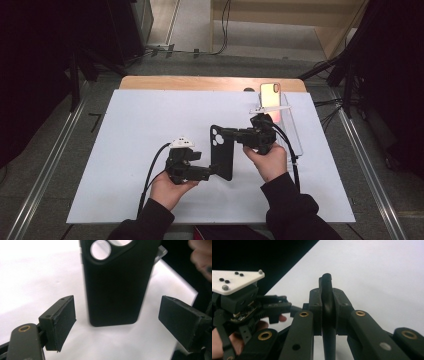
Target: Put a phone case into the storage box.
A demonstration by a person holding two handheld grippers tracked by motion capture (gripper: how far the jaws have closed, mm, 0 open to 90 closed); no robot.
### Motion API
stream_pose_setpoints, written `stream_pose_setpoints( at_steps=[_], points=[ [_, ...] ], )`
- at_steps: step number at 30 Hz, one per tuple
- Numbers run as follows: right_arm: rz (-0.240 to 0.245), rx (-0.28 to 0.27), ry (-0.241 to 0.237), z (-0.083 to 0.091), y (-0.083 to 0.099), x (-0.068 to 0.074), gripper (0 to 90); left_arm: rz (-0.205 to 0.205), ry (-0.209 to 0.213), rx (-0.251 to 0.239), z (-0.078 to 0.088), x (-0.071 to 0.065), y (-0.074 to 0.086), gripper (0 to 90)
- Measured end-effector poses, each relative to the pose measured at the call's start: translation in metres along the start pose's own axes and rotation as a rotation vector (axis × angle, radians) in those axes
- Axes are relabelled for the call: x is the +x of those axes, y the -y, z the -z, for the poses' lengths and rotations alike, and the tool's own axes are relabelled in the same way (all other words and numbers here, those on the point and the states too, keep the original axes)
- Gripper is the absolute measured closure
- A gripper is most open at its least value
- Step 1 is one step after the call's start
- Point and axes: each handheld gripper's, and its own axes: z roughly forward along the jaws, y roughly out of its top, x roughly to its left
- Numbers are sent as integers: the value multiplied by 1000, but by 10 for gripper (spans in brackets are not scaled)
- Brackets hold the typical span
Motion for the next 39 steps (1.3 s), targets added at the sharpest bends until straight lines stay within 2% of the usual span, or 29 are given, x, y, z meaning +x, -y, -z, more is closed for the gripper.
stream_pose_setpoints(
  at_steps=[1,3,8,14,20,26,29,33,37,39],
  points=[
    [10,-2,-8,0,0,0,773,-10,5,9,2,1,-1,146],
    [28,2,-12,0,0,0,772,-6,30,16,5,4,-3,146],
    [67,20,-25,1,0,0,772,-3,63,25,14,11,-9,146],
    [126,41,-63,6,-1,-1,772,-66,78,37,24,14,-17,173],
    [153,49,-105,11,-2,-1,772,-71,124,36,30,18,-22,173],
    [203,74,-153,14,-5,0,772,-115,170,39,34,19,-27,173],
    [227,75,-172,15,-6,3,772,-124,189,41,35,20,-30,173],
    [229,81,-224,16,-6,4,772,-137,219,35,37,22,-33,173],
    [240,96,-252,14,-5,4,772,-165,238,36,39,22,-36,173],
    [241,98,-266,14,-5,3,772,-163,249,36,39,23,-37,174]
  ],
)
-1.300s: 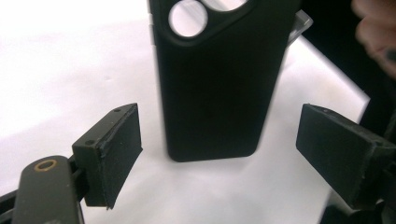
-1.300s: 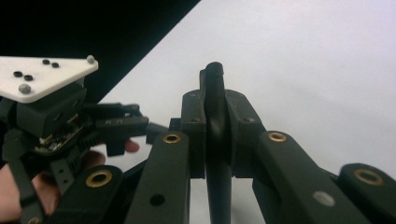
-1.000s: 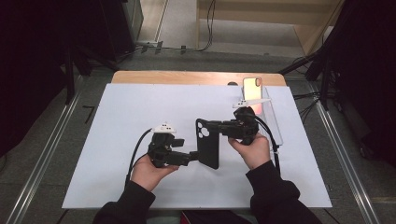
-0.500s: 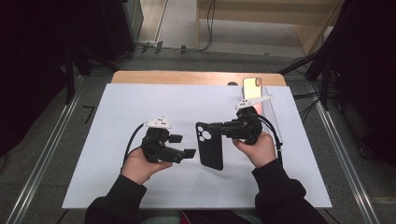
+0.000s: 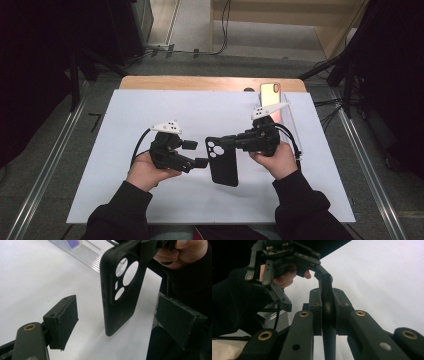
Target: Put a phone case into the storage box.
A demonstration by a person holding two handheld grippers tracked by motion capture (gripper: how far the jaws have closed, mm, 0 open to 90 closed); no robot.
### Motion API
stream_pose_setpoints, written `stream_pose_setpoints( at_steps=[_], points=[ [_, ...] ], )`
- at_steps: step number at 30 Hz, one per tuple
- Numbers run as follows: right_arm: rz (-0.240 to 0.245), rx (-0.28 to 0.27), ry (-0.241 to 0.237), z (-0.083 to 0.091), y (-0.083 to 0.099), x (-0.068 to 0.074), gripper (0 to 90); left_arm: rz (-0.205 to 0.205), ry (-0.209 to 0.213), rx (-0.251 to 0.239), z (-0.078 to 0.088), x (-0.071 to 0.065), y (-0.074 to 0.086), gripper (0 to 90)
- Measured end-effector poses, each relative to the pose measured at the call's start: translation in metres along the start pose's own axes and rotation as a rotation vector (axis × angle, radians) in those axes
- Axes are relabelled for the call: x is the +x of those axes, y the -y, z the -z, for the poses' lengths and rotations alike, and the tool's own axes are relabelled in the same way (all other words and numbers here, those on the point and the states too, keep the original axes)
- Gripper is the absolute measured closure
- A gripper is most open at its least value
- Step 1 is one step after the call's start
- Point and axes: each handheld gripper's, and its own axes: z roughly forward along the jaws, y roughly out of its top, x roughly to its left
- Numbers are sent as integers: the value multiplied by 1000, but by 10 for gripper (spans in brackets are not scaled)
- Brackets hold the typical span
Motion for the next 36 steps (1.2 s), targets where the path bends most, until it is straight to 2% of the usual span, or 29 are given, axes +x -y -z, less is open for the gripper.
stream_pose_setpoints(
  at_steps=[6,10,13,21,26,30,32,36],
  points=[
    [9,10,-37,-3,0,0,772,6,21,-1,1,2,-1,220],
    [23,24,-58,-7,0,2,772,-2,31,-9,2,2,-2,285],
    [32,32,-73,-10,0,4,772,18,36,-4,0,3,-2,297],
    [41,43,-112,-16,0,6,772,-12,79,12,-5,3,-1,472],
    [49,53,-137,-18,0,7,771,-19,120,22,-4,4,0,670],
    [39,48,-156,-18,0,5,768,-23,150,39,-3,4,0,714],
    [32,46,-162,-18,0,4,754,-36,157,39,-2,3,-1,738],
    [16,28,-164,-17,1,3,713,-34,168,45,0,0,-4,764]
  ],
)
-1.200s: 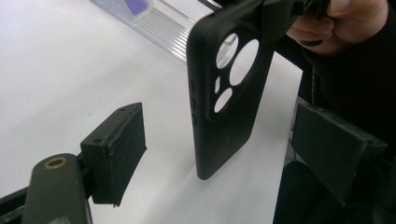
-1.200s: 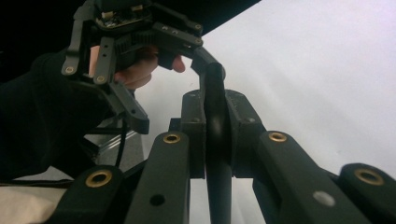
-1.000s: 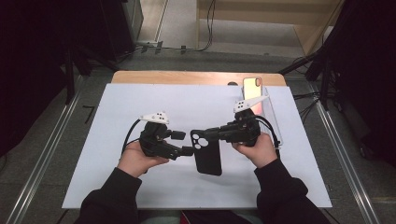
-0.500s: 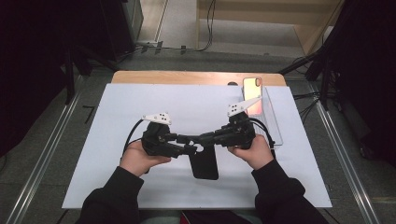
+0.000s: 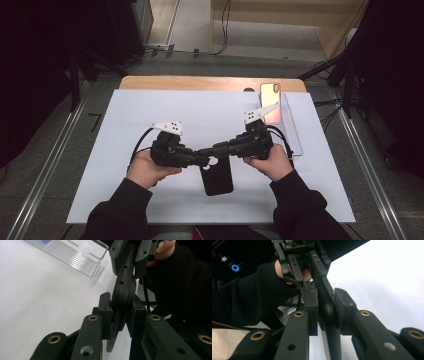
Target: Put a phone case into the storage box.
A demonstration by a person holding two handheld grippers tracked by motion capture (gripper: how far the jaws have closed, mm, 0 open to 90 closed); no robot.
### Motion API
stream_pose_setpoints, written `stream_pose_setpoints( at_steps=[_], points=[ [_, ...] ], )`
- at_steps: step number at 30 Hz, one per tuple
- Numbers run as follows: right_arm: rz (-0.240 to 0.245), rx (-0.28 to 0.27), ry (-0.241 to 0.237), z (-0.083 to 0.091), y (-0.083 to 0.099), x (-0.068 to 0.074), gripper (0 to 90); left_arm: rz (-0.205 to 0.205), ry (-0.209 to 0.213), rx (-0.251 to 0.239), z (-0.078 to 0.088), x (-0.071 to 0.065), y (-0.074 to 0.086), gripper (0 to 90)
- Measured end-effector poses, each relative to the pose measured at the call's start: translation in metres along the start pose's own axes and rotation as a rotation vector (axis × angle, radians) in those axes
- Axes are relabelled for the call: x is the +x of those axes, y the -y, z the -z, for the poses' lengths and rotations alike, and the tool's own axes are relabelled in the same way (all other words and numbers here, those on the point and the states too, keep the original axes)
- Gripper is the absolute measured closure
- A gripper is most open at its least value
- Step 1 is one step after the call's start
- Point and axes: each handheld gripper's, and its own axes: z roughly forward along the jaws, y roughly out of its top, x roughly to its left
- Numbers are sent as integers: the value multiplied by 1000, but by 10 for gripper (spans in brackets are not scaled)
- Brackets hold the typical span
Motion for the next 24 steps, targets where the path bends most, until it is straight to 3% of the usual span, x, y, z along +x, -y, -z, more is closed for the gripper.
stream_pose_setpoints(
  at_steps=[3,4,6,10,14,20,23,24],
  points=[
    [6,-10,1,2,-1,1,686,5,17,-2,1,0,0,766],
    [11,-12,10,2,-1,2,637,7,13,-1,1,0,0,767],
    [5,-26,55,1,-2,4,520,8,9,-7,3,0,0,767],
    [-2,-42,137,1,-3,5,394,29,-13,-15,8,2,1,766],
    [14,-72,193,3,-2,5,286,58,-65,-32,14,5,1,765],
    [43,-70,234,6,0,4,202,129,-127,-48,21,9,2,764],
    [47,-78,260,2,3,3,0,164,-175,-49,22,11,1,763],
    [40,-70,279,0,3,2,0,183,-183,-52,22,11,1,763]
  ],
)
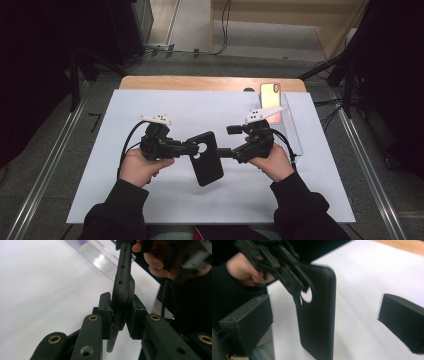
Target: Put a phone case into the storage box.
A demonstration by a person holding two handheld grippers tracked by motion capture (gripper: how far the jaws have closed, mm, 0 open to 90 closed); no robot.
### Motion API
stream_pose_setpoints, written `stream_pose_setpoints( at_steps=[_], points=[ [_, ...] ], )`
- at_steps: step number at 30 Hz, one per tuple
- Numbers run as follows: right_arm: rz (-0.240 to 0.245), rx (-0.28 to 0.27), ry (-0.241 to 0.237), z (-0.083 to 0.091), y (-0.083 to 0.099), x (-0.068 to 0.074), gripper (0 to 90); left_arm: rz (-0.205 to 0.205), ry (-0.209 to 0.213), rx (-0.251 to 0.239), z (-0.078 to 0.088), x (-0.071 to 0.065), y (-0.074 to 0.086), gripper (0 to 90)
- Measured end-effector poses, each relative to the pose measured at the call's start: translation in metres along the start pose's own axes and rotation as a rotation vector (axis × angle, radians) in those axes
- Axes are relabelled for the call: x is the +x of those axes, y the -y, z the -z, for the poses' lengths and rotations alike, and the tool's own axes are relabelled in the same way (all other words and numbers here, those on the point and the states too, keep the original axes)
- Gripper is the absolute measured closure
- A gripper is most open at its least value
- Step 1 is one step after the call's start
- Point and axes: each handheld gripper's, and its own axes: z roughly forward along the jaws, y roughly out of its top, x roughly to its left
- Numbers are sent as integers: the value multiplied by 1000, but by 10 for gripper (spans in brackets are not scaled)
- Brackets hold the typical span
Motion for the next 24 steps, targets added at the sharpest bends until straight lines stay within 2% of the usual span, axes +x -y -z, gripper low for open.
stream_pose_setpoints(
  at_steps=[2,5,8,11,14,16,21,24],
  points=[
    [-4,7,14,-4,3,0,0,29,-15,-3,1,1,0,762],
    [-22,15,35,-8,6,1,0,67,-33,-35,3,2,0,761],
    [-36,28,64,-13,7,5,0,89,-79,-46,4,0,-2,761],
    [-38,16,90,-16,8,10,0,123,-103,-55,5,-1,-2,761],
    [-18,18,163,-22,9,16,0,114,-144,-64,6,-4,-3,761],
    [-17,15,195,-26,9,20,0,114,-168,-70,6,-6,-3,761],
    [-17,6,224,-36,13,27,0,135,-197,-60,3,-11,-5,762],
    [1,10,272,-43,15,32,0,143,-203,-62,2,-14,-5,762]
  ],
)
